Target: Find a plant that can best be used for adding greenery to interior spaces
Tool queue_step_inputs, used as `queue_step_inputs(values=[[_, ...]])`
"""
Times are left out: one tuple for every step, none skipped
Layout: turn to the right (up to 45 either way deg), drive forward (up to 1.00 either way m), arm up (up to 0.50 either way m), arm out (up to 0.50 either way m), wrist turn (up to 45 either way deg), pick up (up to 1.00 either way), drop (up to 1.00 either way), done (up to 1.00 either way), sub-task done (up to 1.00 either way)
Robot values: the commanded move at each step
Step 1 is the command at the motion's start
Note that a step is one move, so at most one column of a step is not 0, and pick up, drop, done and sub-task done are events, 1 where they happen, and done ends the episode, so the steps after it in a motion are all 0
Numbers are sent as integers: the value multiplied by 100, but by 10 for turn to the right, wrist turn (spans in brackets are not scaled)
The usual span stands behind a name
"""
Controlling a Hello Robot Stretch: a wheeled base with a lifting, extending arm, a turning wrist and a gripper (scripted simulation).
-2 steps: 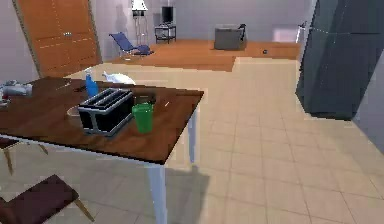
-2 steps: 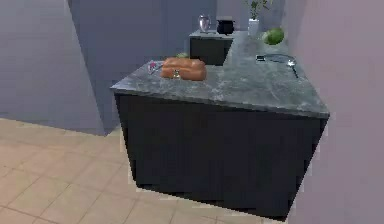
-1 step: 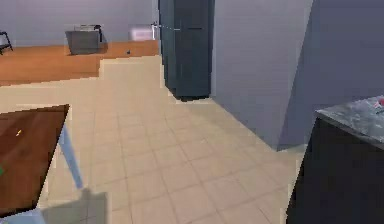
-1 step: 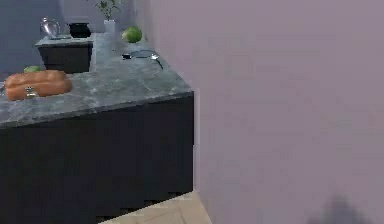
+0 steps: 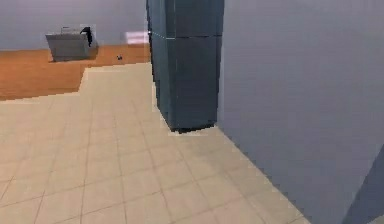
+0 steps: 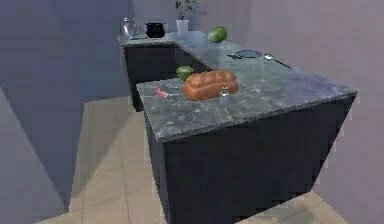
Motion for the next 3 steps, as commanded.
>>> queue_step_inputs(values=[[120, 0, 0, 0, 0, 0, 0, 0, 0], [0, 10, 0, 0, 0, 0, 0, 0, 0], [450, 0, 0, 0, 0, 0, 0, 0, 0]])
